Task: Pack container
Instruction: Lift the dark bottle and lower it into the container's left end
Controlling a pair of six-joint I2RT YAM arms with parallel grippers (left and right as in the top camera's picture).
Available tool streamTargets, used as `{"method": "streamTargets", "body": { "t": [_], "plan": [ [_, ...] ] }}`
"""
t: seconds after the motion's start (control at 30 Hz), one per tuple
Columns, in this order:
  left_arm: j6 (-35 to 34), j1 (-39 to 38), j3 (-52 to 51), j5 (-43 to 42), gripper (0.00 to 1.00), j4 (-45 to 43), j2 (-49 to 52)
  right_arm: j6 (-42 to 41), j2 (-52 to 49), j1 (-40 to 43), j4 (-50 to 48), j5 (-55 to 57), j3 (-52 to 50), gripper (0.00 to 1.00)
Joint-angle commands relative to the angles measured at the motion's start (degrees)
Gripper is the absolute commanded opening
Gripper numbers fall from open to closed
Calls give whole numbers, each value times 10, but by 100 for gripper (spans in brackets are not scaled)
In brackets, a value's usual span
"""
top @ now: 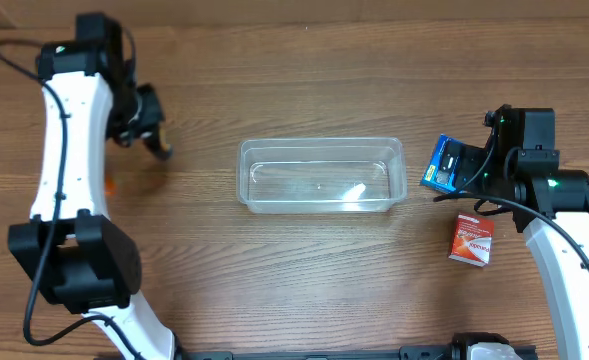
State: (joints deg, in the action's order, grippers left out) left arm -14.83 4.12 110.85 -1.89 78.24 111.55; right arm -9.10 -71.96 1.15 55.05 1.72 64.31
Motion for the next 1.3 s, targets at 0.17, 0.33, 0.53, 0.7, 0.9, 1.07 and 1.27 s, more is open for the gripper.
{"method": "streamTargets", "body": {
  "t": [0.17, 0.33, 0.53, 0.7, 0.9, 1.07, 1.27],
  "plan": [
    [-66, -262, 60, 21, 4, -5, -57, 2, 1, 2, -9, 8, 14, 100],
    [-110, -292, 54, 38, 4, -3, -17, 2, 1, 2, -7, 7, 14, 100],
    [-153, -291, 27, 51, 4, 9, 43, 2, 1, 2, -3, 8, 14, 100],
    [-173, -282, -59, 70, 4, -51, 50, 2, 1, 2, -3, 8, 14, 100],
    [-169, -281, -137, 85, 4, -135, 50, 2, 1, 2, -3, 8, 14, 100],
    [-143, -281, -139, 85, 54, -146, 50, 4, 1, 2, -3, 8, 14, 100],
    [-134, -281, -114, 83, 62, -143, 49, 4, 1, 2, -3, 8, 14, 100]
  ]
}}
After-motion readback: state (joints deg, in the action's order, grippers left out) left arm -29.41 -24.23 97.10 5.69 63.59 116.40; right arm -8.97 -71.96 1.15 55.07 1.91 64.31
